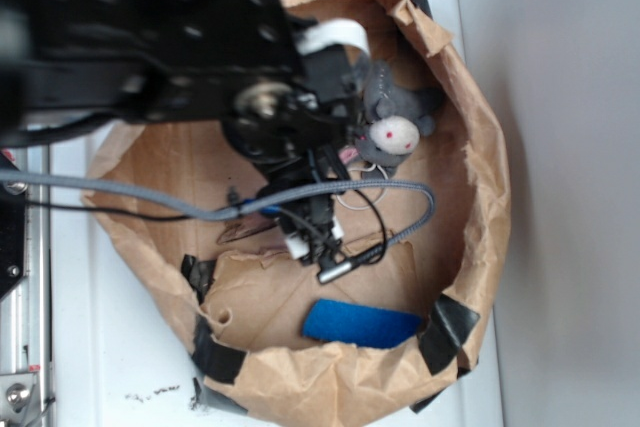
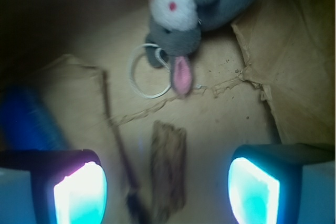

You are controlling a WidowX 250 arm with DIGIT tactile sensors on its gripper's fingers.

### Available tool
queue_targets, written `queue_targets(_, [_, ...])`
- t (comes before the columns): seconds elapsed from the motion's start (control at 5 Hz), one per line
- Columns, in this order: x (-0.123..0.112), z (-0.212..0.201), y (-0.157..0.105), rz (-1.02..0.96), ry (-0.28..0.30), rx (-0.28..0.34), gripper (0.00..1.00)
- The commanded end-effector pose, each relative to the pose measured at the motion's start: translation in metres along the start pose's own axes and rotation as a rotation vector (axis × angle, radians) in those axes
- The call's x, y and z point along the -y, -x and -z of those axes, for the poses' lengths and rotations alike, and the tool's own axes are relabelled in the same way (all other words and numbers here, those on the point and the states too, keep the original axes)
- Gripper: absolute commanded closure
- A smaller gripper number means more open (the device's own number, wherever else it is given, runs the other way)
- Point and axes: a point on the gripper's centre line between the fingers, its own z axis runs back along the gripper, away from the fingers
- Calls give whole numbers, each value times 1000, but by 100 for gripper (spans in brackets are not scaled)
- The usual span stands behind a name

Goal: Grab the wood chip.

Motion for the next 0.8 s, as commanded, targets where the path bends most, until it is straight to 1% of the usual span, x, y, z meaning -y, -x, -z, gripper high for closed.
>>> queue_targets(0.0, [27, 27, -4, 13, -77, 109, 0])
queue_targets(0.2, [26, 45, 4, 43, -132, 162, 0])
queue_targets(0.4, [19, 54, 17, 107, -122, 185, 0])
queue_targets(0.6, [16, 60, 23, 118, -145, 189, 0])
